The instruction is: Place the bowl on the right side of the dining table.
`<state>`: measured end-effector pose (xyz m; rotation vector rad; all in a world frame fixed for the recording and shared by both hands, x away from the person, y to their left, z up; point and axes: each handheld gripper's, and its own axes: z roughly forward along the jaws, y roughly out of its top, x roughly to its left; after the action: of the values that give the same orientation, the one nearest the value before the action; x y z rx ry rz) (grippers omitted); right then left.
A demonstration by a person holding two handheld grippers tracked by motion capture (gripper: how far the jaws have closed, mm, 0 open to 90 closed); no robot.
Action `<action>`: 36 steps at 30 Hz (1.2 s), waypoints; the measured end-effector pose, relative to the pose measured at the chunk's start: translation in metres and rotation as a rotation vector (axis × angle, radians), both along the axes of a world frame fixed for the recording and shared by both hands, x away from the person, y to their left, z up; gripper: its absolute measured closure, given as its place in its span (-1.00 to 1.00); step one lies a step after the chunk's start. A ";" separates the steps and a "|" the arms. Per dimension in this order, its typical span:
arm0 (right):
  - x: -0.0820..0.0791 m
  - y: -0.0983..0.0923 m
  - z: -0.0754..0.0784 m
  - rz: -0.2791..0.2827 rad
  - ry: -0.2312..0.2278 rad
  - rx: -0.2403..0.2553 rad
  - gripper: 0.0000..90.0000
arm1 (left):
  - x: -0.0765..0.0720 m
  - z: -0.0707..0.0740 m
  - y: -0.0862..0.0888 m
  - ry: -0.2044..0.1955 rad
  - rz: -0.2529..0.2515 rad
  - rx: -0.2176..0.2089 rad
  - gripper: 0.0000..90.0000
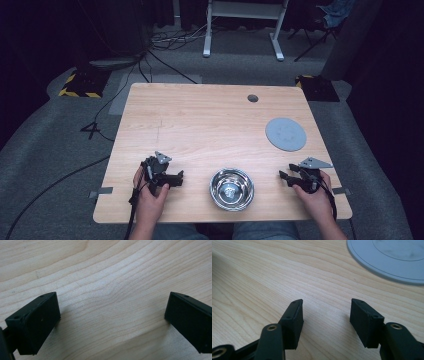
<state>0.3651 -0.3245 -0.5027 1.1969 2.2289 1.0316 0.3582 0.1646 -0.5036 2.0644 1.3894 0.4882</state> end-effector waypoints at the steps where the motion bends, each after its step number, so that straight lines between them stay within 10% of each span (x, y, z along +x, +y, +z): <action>1: 0.001 -0.001 0.000 0.001 -0.004 -0.006 -0.02 | 0.000 0.000 0.000 0.000 0.000 0.000 -0.99; 14: 0.000 0.000 0.003 -0.011 0.016 -0.009 0.17 | 0.000 0.000 0.000 0.000 0.002 -0.002 -0.99; 36: -0.003 0.000 0.073 -0.017 0.039 0.006 0.16 | 0.000 0.000 0.000 0.000 0.002 -0.002 -0.99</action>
<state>0.3619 -0.3246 -0.4298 1.2473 2.2428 1.0174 0.3582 0.1644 -0.5037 2.0616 1.3920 0.4880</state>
